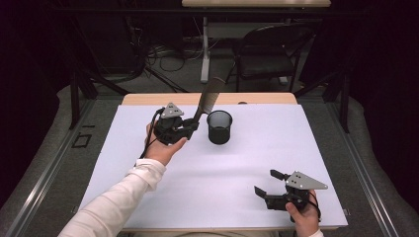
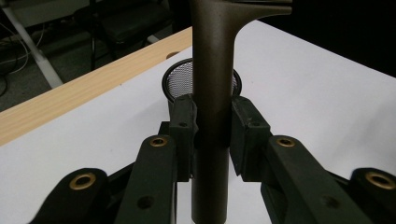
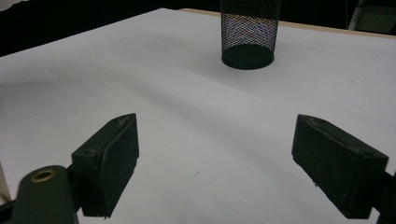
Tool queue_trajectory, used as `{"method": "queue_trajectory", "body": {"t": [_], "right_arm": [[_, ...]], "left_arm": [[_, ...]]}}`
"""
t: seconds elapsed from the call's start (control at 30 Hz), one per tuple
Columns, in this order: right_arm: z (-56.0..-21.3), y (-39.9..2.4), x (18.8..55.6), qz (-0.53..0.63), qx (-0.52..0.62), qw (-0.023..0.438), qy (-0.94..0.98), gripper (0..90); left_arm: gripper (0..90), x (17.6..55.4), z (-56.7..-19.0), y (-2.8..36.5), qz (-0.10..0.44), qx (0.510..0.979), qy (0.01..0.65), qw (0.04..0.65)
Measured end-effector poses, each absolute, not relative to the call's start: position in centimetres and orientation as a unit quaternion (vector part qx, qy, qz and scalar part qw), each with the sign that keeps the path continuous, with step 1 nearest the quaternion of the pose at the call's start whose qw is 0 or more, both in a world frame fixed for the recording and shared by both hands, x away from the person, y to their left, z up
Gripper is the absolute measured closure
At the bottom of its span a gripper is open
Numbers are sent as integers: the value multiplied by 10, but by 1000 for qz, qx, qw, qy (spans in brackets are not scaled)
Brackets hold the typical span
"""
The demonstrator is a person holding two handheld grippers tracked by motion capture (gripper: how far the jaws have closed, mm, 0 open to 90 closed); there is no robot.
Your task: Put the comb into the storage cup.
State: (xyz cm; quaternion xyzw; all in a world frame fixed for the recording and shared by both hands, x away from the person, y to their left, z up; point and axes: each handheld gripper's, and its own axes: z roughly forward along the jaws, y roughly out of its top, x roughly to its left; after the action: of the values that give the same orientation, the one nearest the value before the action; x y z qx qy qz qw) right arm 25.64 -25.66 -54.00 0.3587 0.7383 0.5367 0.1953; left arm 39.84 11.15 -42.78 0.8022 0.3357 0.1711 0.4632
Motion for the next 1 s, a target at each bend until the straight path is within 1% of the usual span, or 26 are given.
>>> {"method": "queue_trajectory", "body": {"t": [0.4, 1.0], "right_arm": [[-542, -255, 259, 533, 366, 200, 736, 146], [-544, -249, 260, 523, 365, 193, 746, 146]], "left_arm": [[727, 398, -428, 109, 175, 791, 338, 478], [727, 396, -428, 104, 176, 789, 334, 485]]}}
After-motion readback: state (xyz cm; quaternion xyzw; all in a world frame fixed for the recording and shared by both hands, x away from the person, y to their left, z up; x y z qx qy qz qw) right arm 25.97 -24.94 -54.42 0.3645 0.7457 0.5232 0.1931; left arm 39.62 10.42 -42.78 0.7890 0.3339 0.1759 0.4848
